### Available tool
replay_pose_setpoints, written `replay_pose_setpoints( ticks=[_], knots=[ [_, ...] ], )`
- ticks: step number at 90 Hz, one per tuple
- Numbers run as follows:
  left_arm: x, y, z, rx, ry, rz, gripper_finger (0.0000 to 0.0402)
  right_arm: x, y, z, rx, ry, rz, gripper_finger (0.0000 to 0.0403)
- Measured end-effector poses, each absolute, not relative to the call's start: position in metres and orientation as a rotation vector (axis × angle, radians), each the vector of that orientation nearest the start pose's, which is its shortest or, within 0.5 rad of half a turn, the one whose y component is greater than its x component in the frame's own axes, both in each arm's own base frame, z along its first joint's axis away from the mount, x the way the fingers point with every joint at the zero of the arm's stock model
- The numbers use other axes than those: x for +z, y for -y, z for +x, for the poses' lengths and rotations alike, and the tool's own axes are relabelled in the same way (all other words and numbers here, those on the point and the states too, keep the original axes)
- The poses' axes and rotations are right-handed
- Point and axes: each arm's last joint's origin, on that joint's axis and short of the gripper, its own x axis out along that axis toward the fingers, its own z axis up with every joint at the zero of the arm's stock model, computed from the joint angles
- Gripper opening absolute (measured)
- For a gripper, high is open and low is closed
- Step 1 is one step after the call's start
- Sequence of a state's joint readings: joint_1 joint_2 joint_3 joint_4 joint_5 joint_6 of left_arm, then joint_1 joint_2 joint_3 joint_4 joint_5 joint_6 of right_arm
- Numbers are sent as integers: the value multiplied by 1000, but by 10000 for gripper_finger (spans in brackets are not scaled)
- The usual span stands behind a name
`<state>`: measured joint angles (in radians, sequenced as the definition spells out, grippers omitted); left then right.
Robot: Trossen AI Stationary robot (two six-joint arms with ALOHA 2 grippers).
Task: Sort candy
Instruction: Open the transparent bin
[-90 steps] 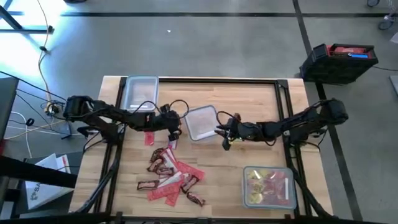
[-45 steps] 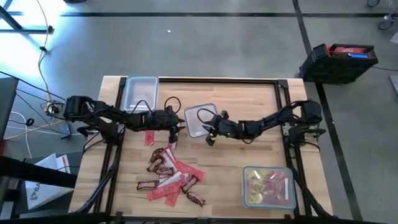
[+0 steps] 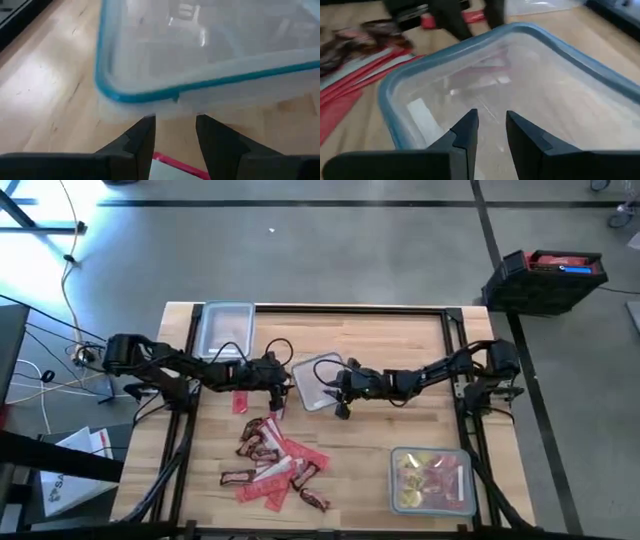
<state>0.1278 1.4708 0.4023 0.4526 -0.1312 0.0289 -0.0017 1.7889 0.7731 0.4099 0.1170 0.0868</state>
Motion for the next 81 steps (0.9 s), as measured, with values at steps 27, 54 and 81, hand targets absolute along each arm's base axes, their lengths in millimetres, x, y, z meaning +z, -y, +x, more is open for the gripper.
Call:
replay_pose_setpoints(
  ticks=[27,54,81],
  knots=[
    [126,-23,243,95,-596,-27,126,140,12,333,-69,-598,20,75],
    [127,-18,244,10,-594,-105,126,141,30,331,-137,-600,38,75],
    [127,-14,245,69,-594,-79,126,144,34,333,-186,-537,142,75]
  ],
)
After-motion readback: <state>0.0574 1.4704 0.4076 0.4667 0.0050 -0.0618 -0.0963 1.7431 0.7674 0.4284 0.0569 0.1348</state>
